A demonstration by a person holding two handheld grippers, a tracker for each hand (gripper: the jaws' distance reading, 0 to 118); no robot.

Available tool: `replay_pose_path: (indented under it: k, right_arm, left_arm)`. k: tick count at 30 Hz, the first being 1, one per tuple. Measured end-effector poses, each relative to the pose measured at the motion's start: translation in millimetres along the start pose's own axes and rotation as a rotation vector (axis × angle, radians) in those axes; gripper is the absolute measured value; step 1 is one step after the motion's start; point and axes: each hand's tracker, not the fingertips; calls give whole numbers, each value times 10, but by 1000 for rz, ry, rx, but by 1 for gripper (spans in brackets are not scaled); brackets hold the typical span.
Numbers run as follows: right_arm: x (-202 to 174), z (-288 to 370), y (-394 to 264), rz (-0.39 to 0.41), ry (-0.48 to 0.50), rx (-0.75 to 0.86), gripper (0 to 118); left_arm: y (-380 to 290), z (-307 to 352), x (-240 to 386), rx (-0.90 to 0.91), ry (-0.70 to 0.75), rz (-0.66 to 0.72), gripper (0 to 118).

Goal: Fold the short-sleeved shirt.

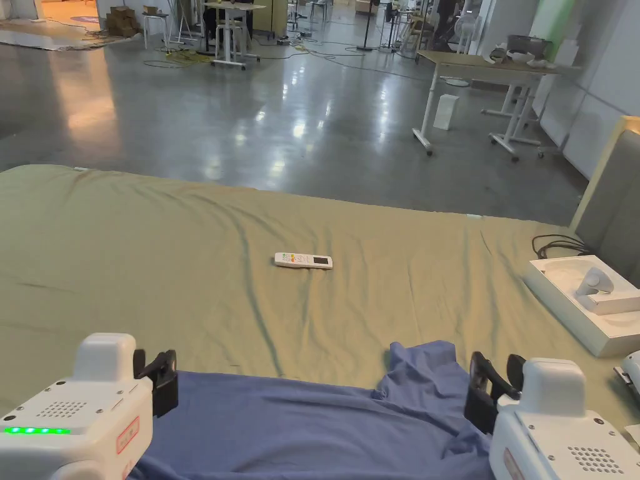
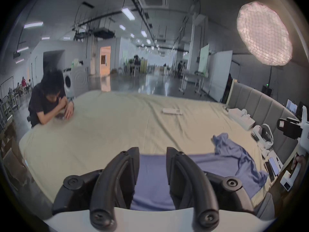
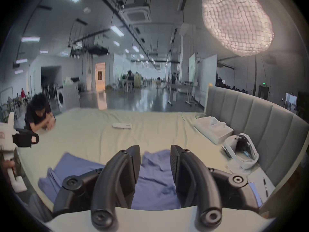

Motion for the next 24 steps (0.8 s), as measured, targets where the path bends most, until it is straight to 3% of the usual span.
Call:
replay_pose_path:
  k: [3, 9, 16, 24]
  right_arm:
    - [-180, -38, 51, -3, -5, 53, 13]
    - [-382, -94, 137, 32, -14, 131, 0]
    - [-387, -287, 189, 11, -28, 117, 0]
    - [-329, -595, 39, 19, -20, 34, 0]
  left_arm:
    - [105, 61, 152, 92, 31, -26, 11]
    - [206, 131, 248, 168, 23, -60, 1]
    - [252, -97, 88, 112, 15, -102, 0]
    - [189, -1176, -489, -236, 26, -33, 0]
